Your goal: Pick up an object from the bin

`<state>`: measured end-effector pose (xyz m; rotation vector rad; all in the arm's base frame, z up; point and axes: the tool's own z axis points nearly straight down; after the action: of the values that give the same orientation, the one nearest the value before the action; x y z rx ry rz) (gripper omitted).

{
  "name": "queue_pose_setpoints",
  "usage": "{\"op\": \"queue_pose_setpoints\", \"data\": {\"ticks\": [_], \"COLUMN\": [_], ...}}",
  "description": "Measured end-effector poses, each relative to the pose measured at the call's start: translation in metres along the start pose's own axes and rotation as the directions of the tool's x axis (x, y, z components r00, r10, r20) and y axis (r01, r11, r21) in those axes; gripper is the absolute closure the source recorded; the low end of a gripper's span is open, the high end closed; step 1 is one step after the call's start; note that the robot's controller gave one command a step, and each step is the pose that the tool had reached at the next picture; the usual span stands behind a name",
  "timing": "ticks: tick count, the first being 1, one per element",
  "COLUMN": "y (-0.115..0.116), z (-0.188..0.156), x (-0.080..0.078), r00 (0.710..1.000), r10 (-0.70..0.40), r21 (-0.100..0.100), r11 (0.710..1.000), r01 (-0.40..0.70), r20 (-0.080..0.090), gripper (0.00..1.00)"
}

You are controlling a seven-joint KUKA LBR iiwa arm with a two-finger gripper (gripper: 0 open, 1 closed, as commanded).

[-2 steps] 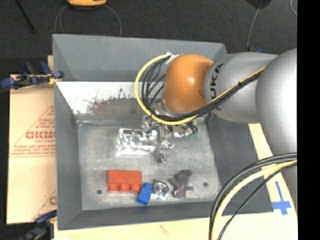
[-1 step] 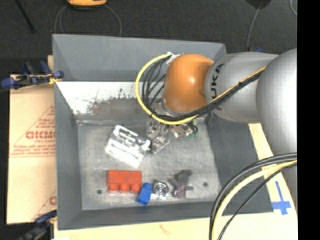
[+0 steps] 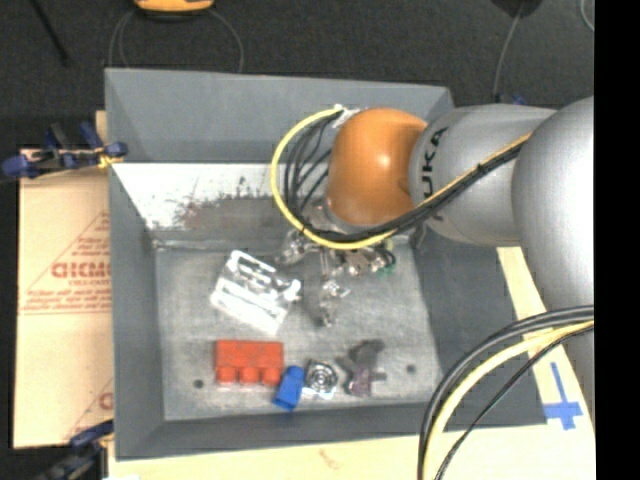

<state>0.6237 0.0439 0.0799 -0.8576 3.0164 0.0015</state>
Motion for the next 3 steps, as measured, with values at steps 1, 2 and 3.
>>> {"op": "queue_pose_setpoints", "data": {"ticks": [1, 2, 3], "y": [0.041, 0.042, 0.060], "z": [0.005, 0.002, 0.001], "x": [-0.027, -0.029, -0.004], "r00": [0.985, 0.985, 0.971], "r10": [-0.175, -0.172, -0.237], "r21": [0.011, 0.009, 0.016], "r11": [0.984, 0.985, 0.971], "r01": [0.175, 0.172, 0.237], "r20": [0.007, 0.011, 0.020], "gripper": [0.00, 1.00, 1.00]}}
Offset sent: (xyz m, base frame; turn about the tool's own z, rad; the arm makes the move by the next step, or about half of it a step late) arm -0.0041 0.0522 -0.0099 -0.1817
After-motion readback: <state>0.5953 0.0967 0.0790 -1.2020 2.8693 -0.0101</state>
